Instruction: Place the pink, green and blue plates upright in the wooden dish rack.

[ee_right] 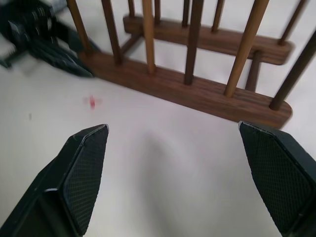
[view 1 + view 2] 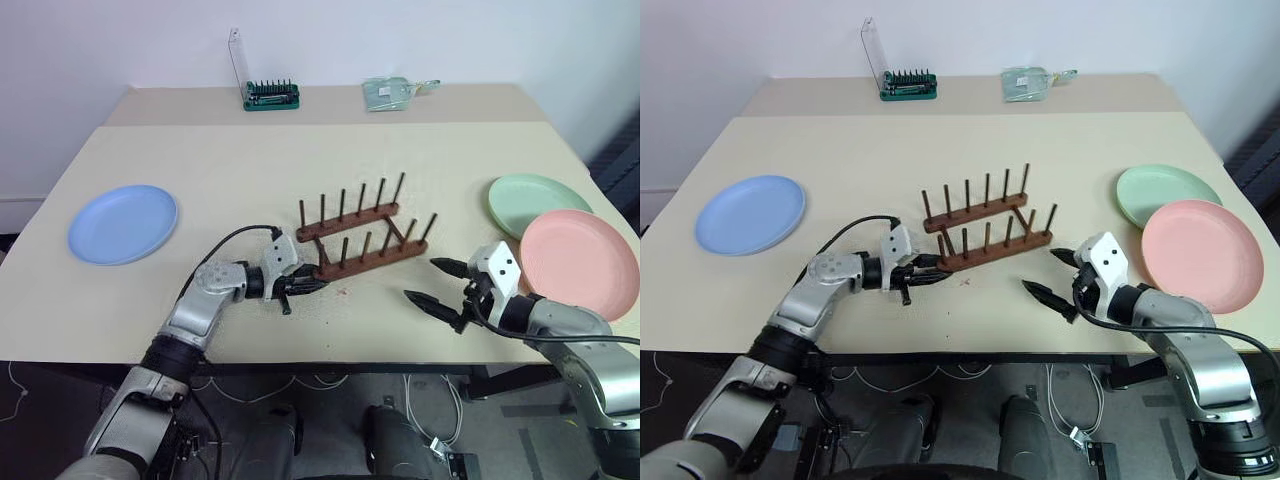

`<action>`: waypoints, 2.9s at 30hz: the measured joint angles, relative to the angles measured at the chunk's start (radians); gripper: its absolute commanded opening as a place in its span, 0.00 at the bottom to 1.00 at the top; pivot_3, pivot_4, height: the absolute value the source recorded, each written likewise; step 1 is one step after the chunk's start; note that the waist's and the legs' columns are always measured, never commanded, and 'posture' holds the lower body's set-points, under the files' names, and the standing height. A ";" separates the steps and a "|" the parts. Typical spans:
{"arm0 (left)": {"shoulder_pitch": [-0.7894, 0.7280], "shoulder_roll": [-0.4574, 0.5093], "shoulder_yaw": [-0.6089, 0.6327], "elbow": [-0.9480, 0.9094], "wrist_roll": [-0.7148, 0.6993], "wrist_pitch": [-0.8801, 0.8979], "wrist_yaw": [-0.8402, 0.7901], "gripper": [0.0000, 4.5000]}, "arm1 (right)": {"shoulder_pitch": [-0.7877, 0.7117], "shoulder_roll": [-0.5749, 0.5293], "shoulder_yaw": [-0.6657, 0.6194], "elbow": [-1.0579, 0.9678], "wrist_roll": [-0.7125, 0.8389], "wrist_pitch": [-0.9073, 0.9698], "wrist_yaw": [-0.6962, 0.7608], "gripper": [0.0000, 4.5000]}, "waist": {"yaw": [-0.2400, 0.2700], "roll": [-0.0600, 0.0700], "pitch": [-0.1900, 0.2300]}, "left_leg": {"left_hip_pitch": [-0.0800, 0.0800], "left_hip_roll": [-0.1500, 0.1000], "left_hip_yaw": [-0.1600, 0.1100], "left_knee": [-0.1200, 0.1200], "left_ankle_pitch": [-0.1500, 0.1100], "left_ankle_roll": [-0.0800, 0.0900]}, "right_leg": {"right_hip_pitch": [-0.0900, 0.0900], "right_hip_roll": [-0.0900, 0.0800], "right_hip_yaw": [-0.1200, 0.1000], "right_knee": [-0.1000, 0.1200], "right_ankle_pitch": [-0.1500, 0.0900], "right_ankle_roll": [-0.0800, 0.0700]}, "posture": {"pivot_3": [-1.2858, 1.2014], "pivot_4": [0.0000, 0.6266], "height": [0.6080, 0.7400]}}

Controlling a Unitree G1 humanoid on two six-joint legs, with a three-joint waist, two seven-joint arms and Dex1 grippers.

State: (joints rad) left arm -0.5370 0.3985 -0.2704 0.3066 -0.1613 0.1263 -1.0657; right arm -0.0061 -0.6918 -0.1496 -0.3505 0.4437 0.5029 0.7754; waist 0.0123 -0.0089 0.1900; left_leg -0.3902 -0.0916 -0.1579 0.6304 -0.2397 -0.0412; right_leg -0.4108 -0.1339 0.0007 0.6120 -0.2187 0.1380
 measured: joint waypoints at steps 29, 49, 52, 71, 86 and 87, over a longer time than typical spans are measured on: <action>0.100 0.062 0.033 -0.188 -0.068 0.164 -0.142 0.03 | 0.067 -0.025 -0.011 0.023 -0.065 -0.030 -0.023 0.09 | -0.018 -0.001 0.001 | 0.000 0.001 -0.001 0.000 0.000 0.000 | 0.000 0.000 0.000 0.001 0.000 0.000 | 0.52 0.24 1.00; -0.027 -0.110 -0.050 0.016 0.162 0.013 0.341 0.03 | -0.271 0.075 0.201 0.338 -0.341 -0.106 -0.173 0.01 | -0.024 0.000 -0.001 | 0.003 0.000 0.000 0.001 0.000 0.000 | 0.002 0.000 0.000 0.002 0.000 0.000 | 0.52 0.24 1.00; -0.056 -0.128 -0.045 0.075 0.174 -0.019 0.394 0.03 | -0.325 0.095 0.206 0.418 -0.371 -0.141 -0.200 0.01 | -0.023 0.000 -0.001 | 0.003 0.000 0.000 0.000 0.000 0.000 | 0.002 0.000 0.000 0.002 0.000 0.000 | 0.52 0.24 1.00; 0.060 -0.141 0.003 -0.190 -0.075 0.017 0.150 0.03 | -0.042 -0.055 -0.124 0.006 -0.216 -0.038 -0.111 0.84 | -0.013 0.001 0.000 | 0.000 0.000 -0.001 0.001 0.000 0.000 | 0.000 0.000 0.000 0.000 0.000 0.001 | 0.52 0.24 1.00; 0.031 -0.169 -0.055 -0.188 -0.133 0.102 -0.042 0.03 | 0.217 -0.052 -0.258 0.011 -0.355 0.060 -0.277 0.84 | -0.001 0.001 -0.001 | 0.001 0.001 0.003 0.001 0.000 0.001 | 0.000 0.000 0.001 0.000 0.000 0.001 | 0.52 0.24 1.00; 0.031 -0.169 -0.055 -0.187 -0.132 0.102 -0.042 0.03 | 0.213 -0.048 -0.246 0.030 -0.364 0.052 -0.285 0.84 | -0.001 0.001 -0.001 | 0.001 0.001 0.003 0.001 0.000 0.001 | 0.000 0.000 0.001 0.000 0.000 0.001 | 0.52 0.24 1.00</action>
State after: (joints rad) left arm -0.5065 0.2294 -0.3252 0.1193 -0.2938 0.2280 -1.1078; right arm 0.2071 -0.7403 -0.3956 -0.3206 0.0796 0.5545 0.4905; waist 0.0113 -0.0079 0.1893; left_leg -0.3895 -0.0909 -0.1551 0.6310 -0.2401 -0.0404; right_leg -0.4106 -0.1339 0.0020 0.6121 -0.2190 0.1387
